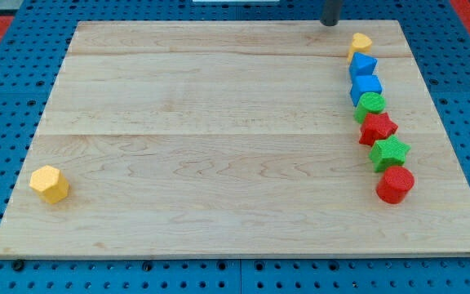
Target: Push the blue cube to the top of the yellow hexagon
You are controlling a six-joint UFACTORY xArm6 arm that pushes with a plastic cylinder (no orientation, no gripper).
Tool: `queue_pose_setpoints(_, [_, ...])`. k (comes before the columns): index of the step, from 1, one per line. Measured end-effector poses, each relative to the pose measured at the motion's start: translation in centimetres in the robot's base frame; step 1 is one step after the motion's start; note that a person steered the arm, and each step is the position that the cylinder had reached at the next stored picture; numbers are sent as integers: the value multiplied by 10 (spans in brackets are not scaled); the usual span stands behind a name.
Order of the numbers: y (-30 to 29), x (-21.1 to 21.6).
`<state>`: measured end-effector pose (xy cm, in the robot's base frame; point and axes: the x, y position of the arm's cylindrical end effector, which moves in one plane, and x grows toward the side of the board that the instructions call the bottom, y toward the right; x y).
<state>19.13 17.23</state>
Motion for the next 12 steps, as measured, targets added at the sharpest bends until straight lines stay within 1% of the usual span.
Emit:
queue_pose_setpoints(1, [11,1])
queue_pose_setpoints(3, [71,0])
queue_pose_setpoints(5, [73,0])
queue_pose_setpoints(8, [120,0])
queue_pose_setpoints(10, [128,0])
queue_pose_setpoints(11, [155,0])
queue_pose_setpoints(12, [172,15])
